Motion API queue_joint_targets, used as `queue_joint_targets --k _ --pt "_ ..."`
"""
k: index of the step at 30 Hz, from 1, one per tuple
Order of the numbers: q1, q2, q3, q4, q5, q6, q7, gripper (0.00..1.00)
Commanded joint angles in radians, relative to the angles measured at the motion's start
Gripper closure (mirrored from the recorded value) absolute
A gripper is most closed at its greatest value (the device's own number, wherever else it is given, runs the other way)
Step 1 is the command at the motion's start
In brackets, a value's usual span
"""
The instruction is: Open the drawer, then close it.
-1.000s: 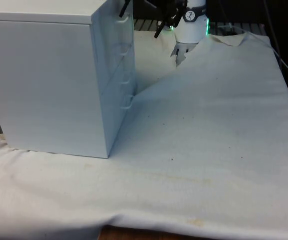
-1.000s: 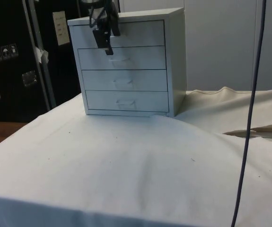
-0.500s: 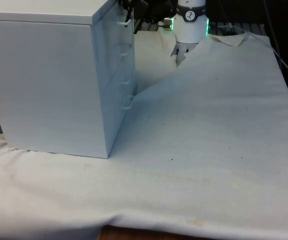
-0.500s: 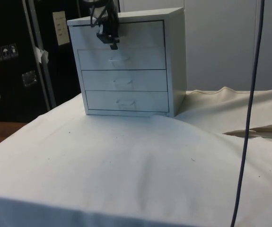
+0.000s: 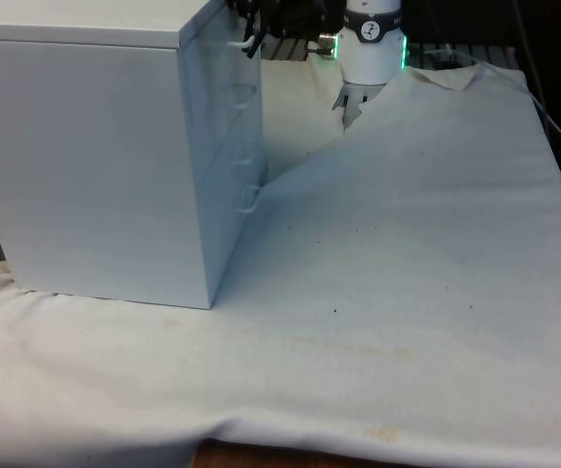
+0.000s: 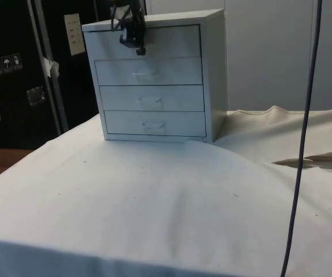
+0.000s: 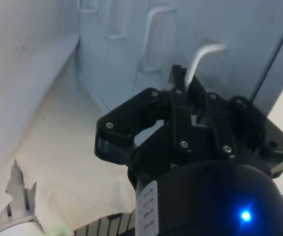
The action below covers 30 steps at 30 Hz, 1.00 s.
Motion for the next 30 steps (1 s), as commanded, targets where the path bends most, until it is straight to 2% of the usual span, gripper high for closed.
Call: queue_joint_targets --k 1,4,7,8,10,14,18,19,20,22,26,27,28,30 --pt "0.012 0.002 0.014 -0.007 0.011 0.004 0.016 1.0" --pt "0.026 0.001 0.015 0.007 0.003 -0.02 0.029 1.0" --pt "0.031 0.002 0.014 0.014 -0.004 -0.029 0.035 1.0" --pt "-0.001 -0.001 0.0 0.0 0.0 0.0 0.0 1.0" --pt "0.0 -0.001 -0.002 0.003 -0.001 -0.006 0.002 1.0" --pt "0.017 0.006 0.005 0.015 -0.022 -0.028 0.027 1.0" --pt "0.022 0.008 0.016 0.024 -0.048 -0.05 0.05 1.0" --pt "0.015 0.005 0.018 0.016 -0.037 -0.039 0.045 1.0" --pt "0.023 0.009 0.019 0.027 -0.054 -0.057 0.055 1.0" --pt "0.029 0.013 0.026 0.035 -0.068 -0.074 0.069 1.0" --pt "0.033 0.014 0.04 0.045 -0.089 -0.1 0.089 1.0" --pt "0.027 0.009 0.042 0.036 -0.081 -0.088 0.085 1.0" --pt "0.034 0.014 0.048 0.05 -0.099 -0.113 0.097 1.0" --pt "0.038 0.017 0.055 0.056 -0.107 -0.126 0.107 1.0"
